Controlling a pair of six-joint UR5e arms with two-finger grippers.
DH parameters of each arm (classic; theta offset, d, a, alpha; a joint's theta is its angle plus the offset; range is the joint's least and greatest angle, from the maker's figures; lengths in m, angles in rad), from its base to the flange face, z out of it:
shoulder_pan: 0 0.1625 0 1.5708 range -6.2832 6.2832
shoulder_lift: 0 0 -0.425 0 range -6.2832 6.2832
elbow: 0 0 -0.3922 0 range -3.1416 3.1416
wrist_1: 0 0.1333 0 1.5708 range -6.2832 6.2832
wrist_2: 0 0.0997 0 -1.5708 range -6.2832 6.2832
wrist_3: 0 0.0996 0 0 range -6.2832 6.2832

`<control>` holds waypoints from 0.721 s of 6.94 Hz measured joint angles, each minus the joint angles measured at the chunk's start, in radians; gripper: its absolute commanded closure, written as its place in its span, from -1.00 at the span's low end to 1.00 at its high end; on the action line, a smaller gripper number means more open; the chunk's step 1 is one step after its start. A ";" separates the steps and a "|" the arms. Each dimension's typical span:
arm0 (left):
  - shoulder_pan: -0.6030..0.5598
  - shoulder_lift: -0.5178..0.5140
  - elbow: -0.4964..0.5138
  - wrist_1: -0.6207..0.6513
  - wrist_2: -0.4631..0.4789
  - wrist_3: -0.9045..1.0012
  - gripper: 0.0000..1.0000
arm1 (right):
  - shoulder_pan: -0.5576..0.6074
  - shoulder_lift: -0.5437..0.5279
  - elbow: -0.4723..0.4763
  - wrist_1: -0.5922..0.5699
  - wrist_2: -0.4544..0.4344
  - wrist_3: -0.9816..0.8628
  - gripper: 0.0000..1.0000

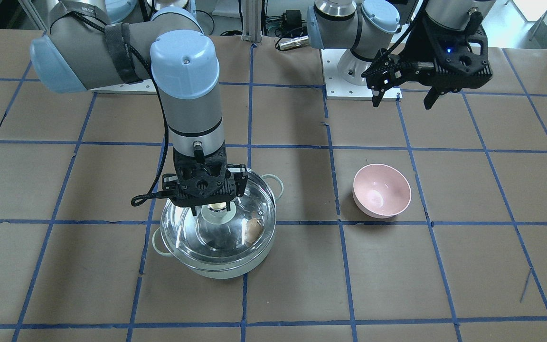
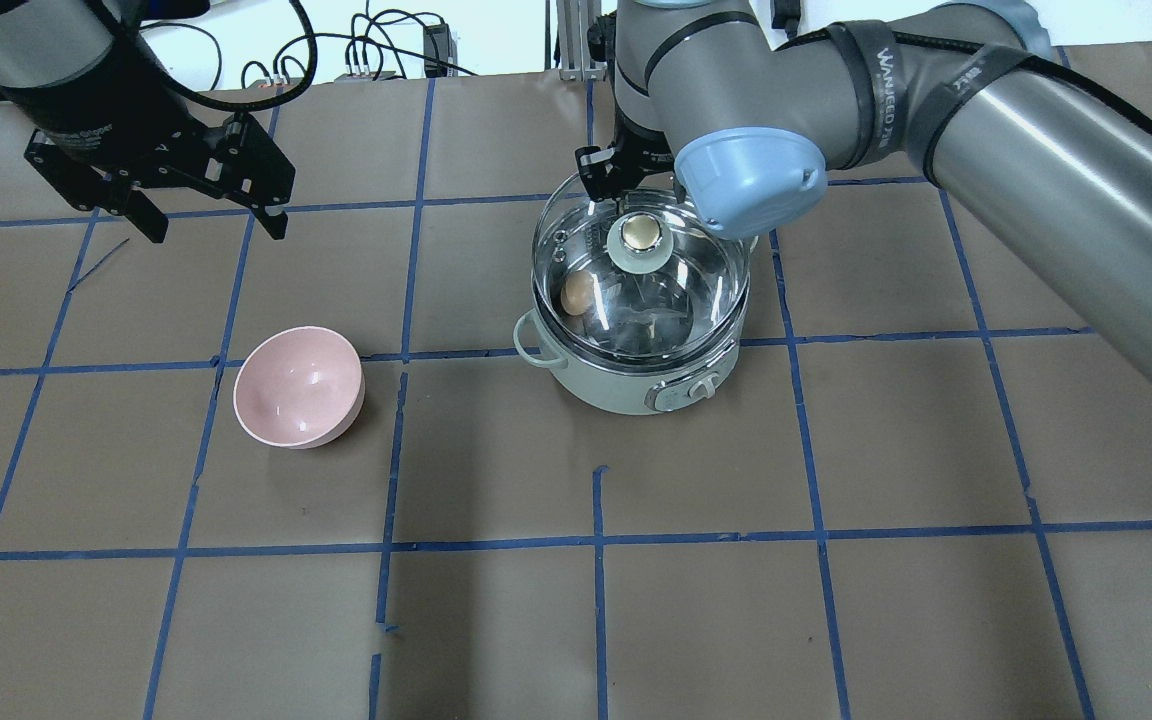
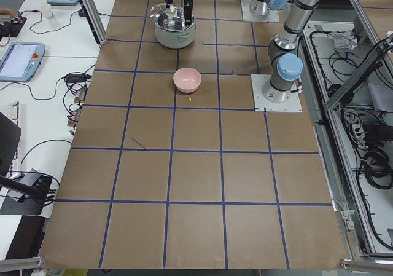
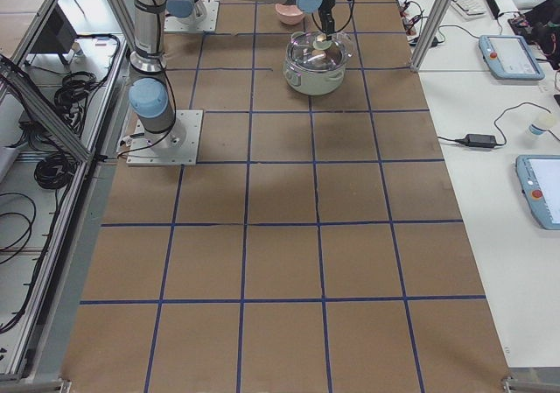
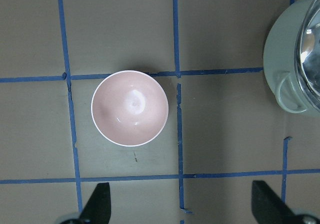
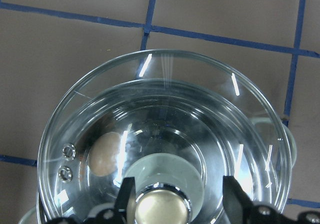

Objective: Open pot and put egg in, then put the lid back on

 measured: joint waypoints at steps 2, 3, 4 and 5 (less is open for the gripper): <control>0.000 0.000 0.000 0.000 -0.001 0.000 -0.99 | -0.128 -0.058 -0.012 0.034 0.011 -0.018 -1.00; 0.000 0.000 0.000 0.000 0.000 0.000 -0.99 | -0.181 -0.100 -0.012 0.084 0.014 -0.032 -1.00; 0.000 0.000 0.000 0.000 -0.001 0.000 -0.99 | -0.210 -0.143 -0.011 0.133 0.014 -0.039 -1.00; -0.001 0.000 -0.001 0.000 -0.001 0.000 -0.99 | -0.220 -0.179 -0.009 0.168 0.014 -0.040 -1.00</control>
